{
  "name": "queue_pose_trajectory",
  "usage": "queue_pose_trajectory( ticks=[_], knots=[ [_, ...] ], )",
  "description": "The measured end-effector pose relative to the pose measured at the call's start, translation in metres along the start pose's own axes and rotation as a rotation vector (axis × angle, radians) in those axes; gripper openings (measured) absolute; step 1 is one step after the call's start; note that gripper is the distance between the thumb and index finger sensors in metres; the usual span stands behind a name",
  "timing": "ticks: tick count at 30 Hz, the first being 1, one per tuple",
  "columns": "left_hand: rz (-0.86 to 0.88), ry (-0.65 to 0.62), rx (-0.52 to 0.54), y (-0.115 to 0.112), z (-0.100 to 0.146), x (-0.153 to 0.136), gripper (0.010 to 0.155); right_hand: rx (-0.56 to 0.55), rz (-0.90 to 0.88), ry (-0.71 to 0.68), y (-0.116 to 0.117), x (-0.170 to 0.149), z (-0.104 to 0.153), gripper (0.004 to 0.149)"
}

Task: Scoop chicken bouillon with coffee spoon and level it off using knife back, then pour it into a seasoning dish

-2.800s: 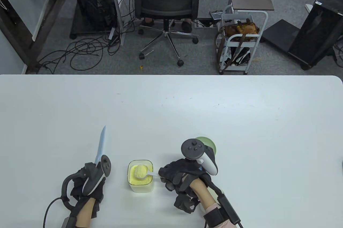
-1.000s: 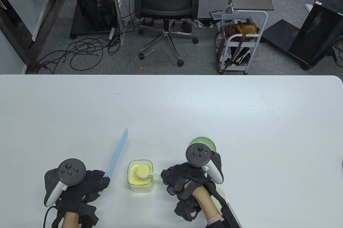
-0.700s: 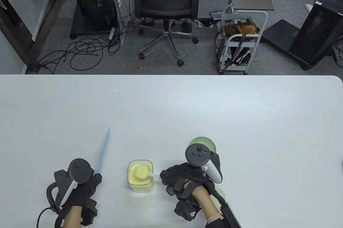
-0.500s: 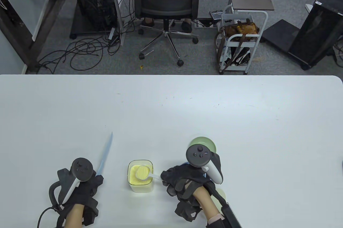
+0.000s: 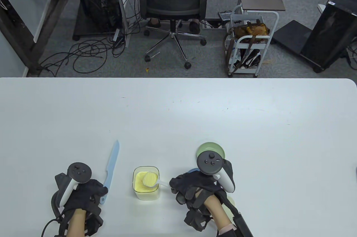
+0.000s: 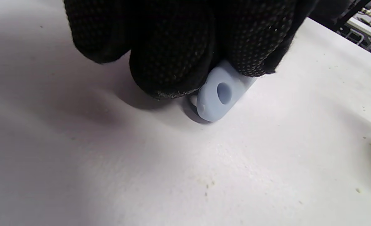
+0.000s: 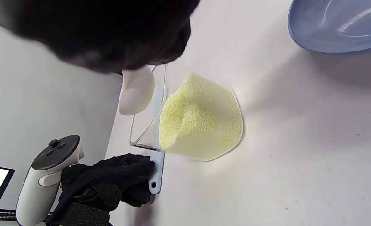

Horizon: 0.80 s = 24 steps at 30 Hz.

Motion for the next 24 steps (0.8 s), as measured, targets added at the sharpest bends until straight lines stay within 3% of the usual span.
queue_pose_trajectory(
  ticks=[7,15,19,21,24],
  knots=[
    [-0.083,0.062,0.085,0.004,0.002,-0.002,0.042,0.002,0.002,-0.004,0.001,0.001,0.003,0.041],
    [-0.125,0.04,0.133,0.009,0.011,0.005,0.042,-0.027,-0.004,-0.013,-0.005,0.003,0.009,0.041],
    [0.019,-0.136,0.253,0.022,0.029,0.014,0.062,-0.056,-0.034,-0.021,-0.012,0.001,0.014,0.041],
    [0.096,-0.17,0.328,0.025,0.036,0.013,0.071,-0.085,-0.049,-0.014,-0.021,-0.003,0.018,0.041],
    [0.07,-0.178,0.333,0.023,0.036,0.014,0.082,-0.141,-0.08,0.01,-0.038,-0.016,0.025,0.041]
  ],
)
Point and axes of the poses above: the tracker on the back of each hand, its own x axis roughly to the thumb side, its own z axis roughly from the fingertips to the wrist, y = z × x, the point moved 4 cm from there along -z, roughly from the wrist to the fingertips, and after that the axes turned 8 degrees about -x, right-handed, at the moved point
